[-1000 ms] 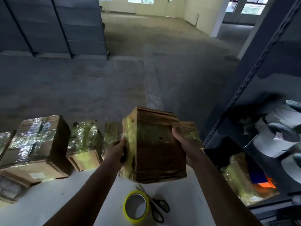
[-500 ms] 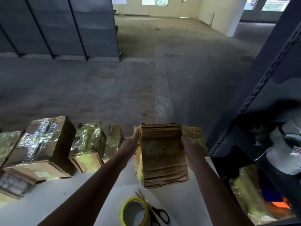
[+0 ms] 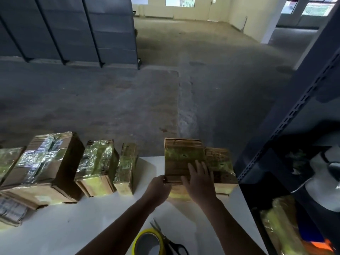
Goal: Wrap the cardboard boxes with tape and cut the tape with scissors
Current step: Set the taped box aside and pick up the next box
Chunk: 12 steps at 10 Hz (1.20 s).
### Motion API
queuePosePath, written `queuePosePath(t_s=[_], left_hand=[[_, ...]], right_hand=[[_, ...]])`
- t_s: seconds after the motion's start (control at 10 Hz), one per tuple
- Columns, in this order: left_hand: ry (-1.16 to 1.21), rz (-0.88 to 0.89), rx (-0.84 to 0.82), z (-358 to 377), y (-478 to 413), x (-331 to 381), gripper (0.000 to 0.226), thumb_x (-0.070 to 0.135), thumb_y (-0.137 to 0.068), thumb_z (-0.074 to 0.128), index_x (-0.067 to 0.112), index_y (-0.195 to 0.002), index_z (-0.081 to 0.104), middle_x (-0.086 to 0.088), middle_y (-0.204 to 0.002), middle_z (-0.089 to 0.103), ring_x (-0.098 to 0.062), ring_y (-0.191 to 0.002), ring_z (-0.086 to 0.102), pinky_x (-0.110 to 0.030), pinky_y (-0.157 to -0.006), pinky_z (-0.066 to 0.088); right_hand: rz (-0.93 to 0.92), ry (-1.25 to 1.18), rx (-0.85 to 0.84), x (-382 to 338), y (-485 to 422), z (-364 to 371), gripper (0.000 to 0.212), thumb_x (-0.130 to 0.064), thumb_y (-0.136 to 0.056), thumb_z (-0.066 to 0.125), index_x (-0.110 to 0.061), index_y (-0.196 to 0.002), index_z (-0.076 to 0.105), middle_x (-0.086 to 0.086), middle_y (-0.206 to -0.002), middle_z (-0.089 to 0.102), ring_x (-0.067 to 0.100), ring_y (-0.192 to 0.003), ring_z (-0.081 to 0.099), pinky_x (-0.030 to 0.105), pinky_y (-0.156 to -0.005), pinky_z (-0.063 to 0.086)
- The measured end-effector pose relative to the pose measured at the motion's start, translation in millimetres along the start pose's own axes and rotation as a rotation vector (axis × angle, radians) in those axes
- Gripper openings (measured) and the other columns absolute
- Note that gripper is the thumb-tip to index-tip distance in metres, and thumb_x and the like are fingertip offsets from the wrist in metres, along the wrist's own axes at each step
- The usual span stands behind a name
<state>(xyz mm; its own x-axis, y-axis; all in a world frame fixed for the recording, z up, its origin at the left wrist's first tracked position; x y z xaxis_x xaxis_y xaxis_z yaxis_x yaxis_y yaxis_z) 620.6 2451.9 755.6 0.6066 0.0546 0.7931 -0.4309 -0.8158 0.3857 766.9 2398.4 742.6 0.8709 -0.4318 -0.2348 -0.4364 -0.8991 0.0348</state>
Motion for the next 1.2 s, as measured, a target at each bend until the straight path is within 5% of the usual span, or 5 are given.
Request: queuePosePath(t_s=[0.3,0.5,0.7,0.9,1.2], left_hand=[[0.172,-0.102,-0.035,-22,-6,-3,0.047,0.008,-0.094,0.053,0.008,-0.139,0.041,-0.014,-0.116,0.061,-0.026,-0.101,0.063,-0.037,-0.088,0.054],[0.161,-0.128,0.061,-73,10,-42,0.028,0.008,-0.093,0.047,0.007,-0.118,0.059,-0.014,-0.104,0.066,-0.018,-0.081,0.061,-0.026,-0.064,0.05],[0.311,-0.16,0.15,-128,12,-74,0.017,0.009,-0.093,0.049,0.02,-0.082,0.057,0.004,-0.081,0.06,-0.018,-0.072,0.058,-0.033,-0.066,0.051],[0.302,-0.194,0.088,-156,4,-110,0.03,0.005,-0.091,0.045,0.003,-0.119,0.054,-0.009,-0.106,0.061,-0.018,-0.07,0.062,-0.027,-0.056,0.05],[0.297,-0.238,0.049,-158,-3,-154,0.017,0.008,-0.088,0.046,0.008,-0.101,0.058,-0.01,-0.099,0.065,-0.024,-0.084,0.061,-0.035,-0.073,0.051]], right_hand=[[-0.166,-0.116,0.123,-42,-7,-7,0.042,-0.028,-0.099,0.042,-0.012,-0.138,0.048,0.011,-0.147,0.042,0.025,-0.141,0.029,0.041,-0.117,0.023],[-0.408,-0.418,0.075,-130,-7,5,0.038,-0.009,-0.094,0.048,-0.004,-0.131,0.055,0.012,-0.134,0.054,0.022,-0.125,0.049,0.028,-0.104,0.038],[-0.18,-0.438,-0.267,-191,-31,49,0.041,-0.016,-0.095,0.045,-0.015,-0.136,0.047,0.008,-0.139,0.046,0.027,-0.123,0.047,0.033,-0.099,0.04],[-0.072,-0.195,-0.308,-230,-48,93,0.054,-0.031,-0.097,0.042,-0.032,-0.149,0.028,0.02,-0.145,0.032,0.039,-0.121,0.048,0.042,-0.093,0.044],[0.107,-0.128,-0.329,-243,-17,93,0.065,-0.045,-0.087,0.06,-0.027,-0.142,0.03,0.021,-0.132,0.038,0.037,-0.111,0.053,0.039,-0.091,0.047]])
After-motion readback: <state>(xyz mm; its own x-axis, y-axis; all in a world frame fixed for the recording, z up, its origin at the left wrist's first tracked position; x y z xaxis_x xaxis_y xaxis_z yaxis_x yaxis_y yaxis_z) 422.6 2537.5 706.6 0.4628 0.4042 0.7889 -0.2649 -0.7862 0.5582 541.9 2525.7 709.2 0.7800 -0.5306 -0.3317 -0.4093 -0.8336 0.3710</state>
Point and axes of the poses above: each hand's wrist, its own y-axis away from the middle knuckle, its own z-axis out of the palm, x = y × z, the point moved 2 cm from there along -y, towards the middle knuckle
